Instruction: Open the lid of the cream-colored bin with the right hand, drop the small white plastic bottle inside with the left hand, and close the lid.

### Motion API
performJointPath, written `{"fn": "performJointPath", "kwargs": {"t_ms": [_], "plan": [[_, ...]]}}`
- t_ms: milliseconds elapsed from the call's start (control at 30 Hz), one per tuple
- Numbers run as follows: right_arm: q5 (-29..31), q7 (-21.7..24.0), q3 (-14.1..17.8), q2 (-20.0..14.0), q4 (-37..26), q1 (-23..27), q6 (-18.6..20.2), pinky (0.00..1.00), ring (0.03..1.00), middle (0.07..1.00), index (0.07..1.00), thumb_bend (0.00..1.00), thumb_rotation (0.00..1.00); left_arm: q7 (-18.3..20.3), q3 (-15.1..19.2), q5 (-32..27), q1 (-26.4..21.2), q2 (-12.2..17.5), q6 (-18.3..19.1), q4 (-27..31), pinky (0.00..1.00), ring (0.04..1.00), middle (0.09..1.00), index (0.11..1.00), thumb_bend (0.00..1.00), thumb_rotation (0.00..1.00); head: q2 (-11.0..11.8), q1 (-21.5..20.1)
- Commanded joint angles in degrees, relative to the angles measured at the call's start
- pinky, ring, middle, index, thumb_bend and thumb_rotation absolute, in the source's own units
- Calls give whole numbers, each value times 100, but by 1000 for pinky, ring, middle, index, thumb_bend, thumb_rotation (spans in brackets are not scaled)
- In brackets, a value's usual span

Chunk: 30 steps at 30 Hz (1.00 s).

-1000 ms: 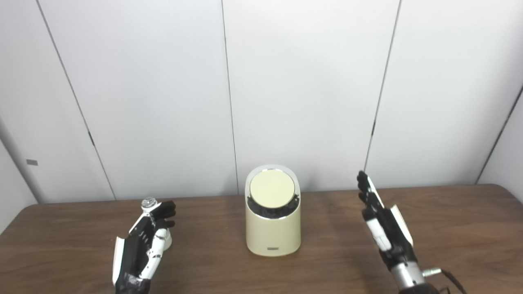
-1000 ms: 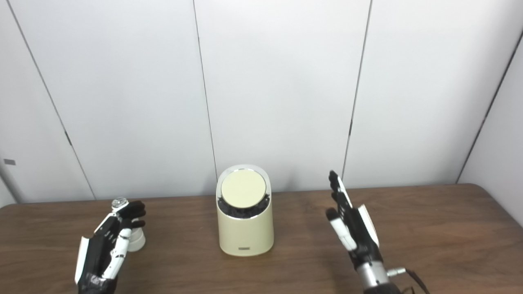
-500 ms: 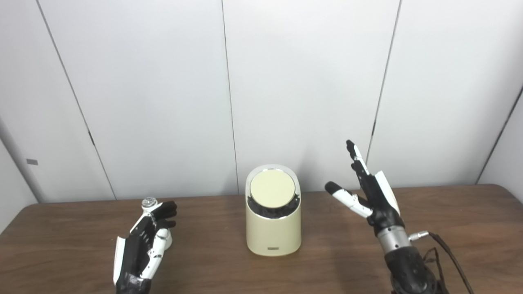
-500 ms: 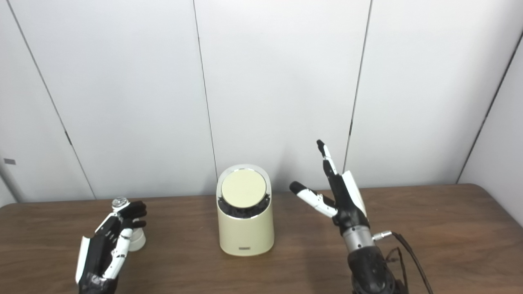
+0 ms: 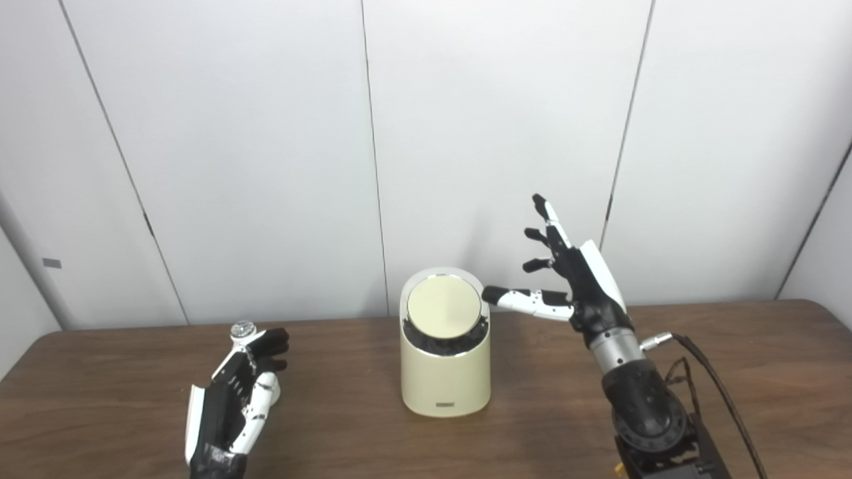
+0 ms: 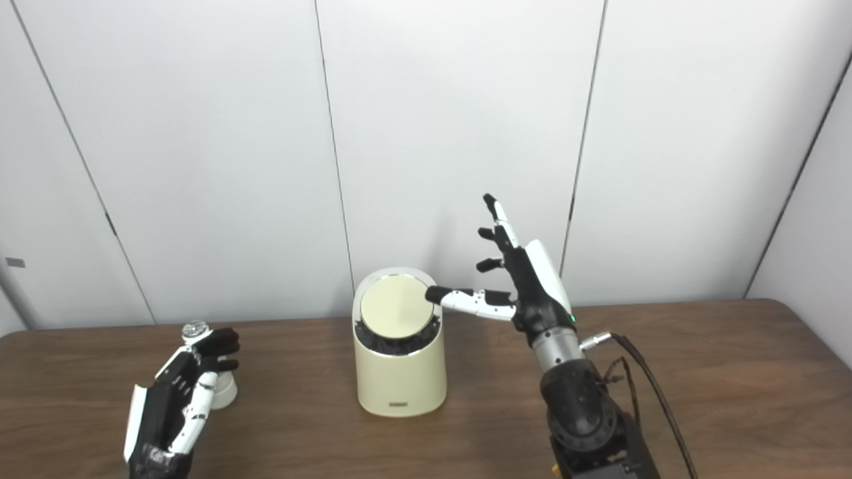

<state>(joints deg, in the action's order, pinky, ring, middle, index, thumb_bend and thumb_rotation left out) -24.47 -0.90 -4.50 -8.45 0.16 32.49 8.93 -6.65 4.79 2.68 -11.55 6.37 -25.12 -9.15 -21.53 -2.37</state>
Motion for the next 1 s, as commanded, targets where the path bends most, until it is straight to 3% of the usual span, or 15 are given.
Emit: {"fn": "performJointPath", "kwargs": {"t_ms": [0, 100, 200, 467, 633, 967], "plan": [[-216, -32, -82, -48, -207, 376, 18, 749, 988, 1000, 1000, 971, 408, -82, -21, 75, -150, 0, -180, 222, 676, 747, 752, 728, 209, 591, 5, 2], [-350, -34, -192, -57, -153, 441, 50, 876, 999, 1000, 1000, 975, 391, -84, -22, 47, -145, -30, -180, 243, 679, 746, 749, 725, 211, 571, -3, 20], [-508, -61, -308, -59, -56, 481, 47, 929, 1000, 1000, 1000, 987, 391, -105, -33, 81, -148, -41, -180, 247, 675, 744, 747, 724, 206, 558, 0, 37], [-1340, -597, -708, -128, 321, 490, -232, 860, 1000, 1000, 1000, 988, 384, -170, -110, 96, -155, -14, -177, 248, 680, 746, 748, 718, 207, 565, 19, 67], [-1642, -738, -857, -102, 410, 444, -220, 985, 1000, 1000, 1000, 970, 352, -198, -120, 95, -144, -19, -180, 275, 681, 747, 748, 718, 206, 561, 4, 80], [-2067, -1145, -1036, -86, 667, 481, -386, 987, 1000, 1000, 1000, 982, 270, -192, -118, 72, -119, -55, -180, 339, 672, 744, 744, 720, 204, 544, -22, 104]]}}
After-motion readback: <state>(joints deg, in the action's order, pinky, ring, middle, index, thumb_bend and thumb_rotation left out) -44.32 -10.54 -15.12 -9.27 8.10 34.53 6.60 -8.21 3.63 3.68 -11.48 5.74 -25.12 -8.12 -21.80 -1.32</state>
